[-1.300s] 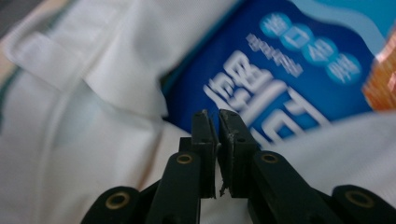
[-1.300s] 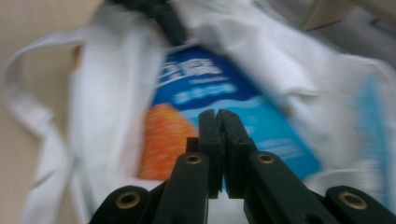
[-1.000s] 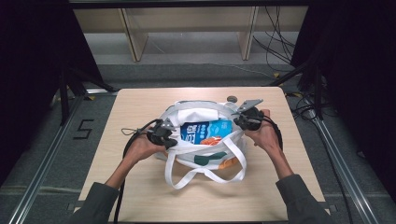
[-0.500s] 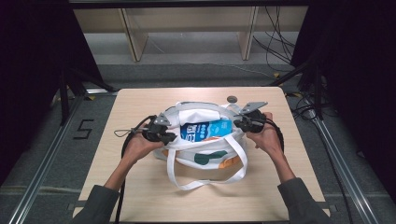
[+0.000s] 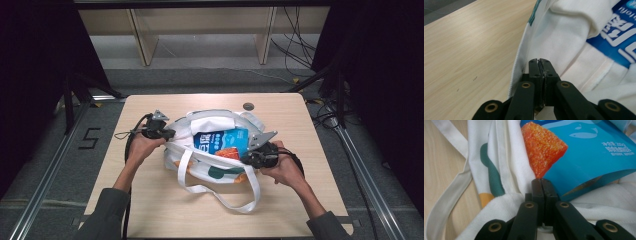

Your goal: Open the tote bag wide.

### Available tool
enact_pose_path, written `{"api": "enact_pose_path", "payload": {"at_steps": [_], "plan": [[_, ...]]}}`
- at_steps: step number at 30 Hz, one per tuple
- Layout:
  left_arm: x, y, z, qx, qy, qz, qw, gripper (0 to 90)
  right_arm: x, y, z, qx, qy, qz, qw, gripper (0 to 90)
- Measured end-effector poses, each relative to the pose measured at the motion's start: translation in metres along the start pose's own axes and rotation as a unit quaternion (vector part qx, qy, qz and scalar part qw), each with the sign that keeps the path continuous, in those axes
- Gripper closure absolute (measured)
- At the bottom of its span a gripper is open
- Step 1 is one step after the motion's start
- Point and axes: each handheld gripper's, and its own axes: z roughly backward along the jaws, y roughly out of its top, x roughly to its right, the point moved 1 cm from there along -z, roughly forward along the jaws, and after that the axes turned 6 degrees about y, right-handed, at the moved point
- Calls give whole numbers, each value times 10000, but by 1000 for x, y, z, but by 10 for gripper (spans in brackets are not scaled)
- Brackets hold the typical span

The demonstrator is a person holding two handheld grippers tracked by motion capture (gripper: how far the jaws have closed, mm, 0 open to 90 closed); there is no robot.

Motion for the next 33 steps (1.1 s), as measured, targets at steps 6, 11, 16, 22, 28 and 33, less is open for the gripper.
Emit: {"api": "enact_pose_path", "payload": {"at_steps": [6,11,16,22,28,33], "plan": [[1,5,12,307,-300,201,9989,860,2,7,14,445,-220,-30,9988,900],[7,8,26,609,-404,215,9971,845,7,9,27,913,-394,-93,9950,868],[12,7,38,875,-535,337,9942,820,8,8,32,1082,-515,-162,9927,817],[14,5,48,1063,-682,510,9907,773,10,7,42,1292,-646,-335,9889,772],[15,2,48,1156,-754,581,9887,738,12,6,40,1285,-693,-368,9886,743],[18,-2,52,1238,-826,582,9872,686,13,6,40,1302,-740,-364,9881,697]]}}
